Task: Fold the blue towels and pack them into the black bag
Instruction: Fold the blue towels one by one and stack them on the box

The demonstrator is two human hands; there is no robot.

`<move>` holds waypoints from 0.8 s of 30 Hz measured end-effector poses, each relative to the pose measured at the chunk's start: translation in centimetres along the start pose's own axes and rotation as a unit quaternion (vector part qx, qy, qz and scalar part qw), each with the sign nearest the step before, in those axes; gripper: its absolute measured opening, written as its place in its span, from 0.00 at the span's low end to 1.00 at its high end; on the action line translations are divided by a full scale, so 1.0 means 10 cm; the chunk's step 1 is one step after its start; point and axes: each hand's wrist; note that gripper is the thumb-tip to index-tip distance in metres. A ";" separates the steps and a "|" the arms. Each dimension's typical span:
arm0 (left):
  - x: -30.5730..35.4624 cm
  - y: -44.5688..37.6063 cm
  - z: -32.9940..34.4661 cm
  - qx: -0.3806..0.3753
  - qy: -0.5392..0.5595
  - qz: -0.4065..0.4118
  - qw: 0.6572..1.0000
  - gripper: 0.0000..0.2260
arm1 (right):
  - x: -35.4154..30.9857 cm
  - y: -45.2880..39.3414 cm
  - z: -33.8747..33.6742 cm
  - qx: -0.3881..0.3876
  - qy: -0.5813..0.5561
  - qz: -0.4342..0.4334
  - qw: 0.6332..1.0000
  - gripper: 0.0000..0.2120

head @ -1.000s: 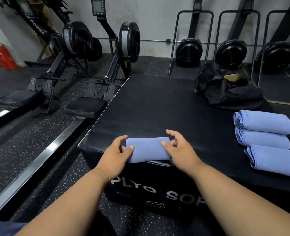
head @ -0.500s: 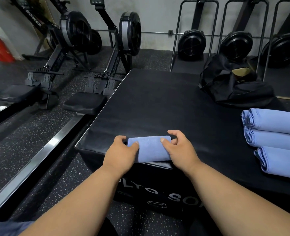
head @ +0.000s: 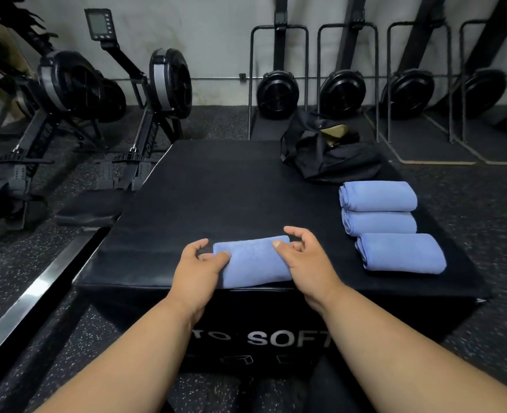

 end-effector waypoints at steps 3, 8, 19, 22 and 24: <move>0.01 0.12 0.45 -0.045 0.047 -0.031 0.997 0.38 | 0.03 0.08 -0.49 0.064 -0.007 0.002 0.998 0.16; 0.14 0.20 1.33 -0.118 0.080 -0.066 0.988 0.43 | 0.01 0.17 -1.34 0.165 -0.024 0.015 0.986 0.17; 0.34 -0.07 2.84 -0.158 0.061 -0.053 0.984 0.43 | -0.01 -0.43 -2.51 0.270 0.074 0.030 0.960 0.18; 0.13 -0.29 2.97 -0.173 0.046 -0.079 0.981 0.47 | 0.16 -0.53 -2.55 0.269 0.115 0.068 0.954 0.21; 0.04 -0.35 2.98 -0.171 0.048 -0.075 0.981 0.43 | 0.22 -0.53 -2.54 0.261 0.142 0.084 0.951 0.22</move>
Point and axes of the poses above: each hand's wrist, its own y-axis away from the middle knuckle, its own z-axis out of the palm, x = y × z, and after that the axes turned 11 degrees about y, right-handed
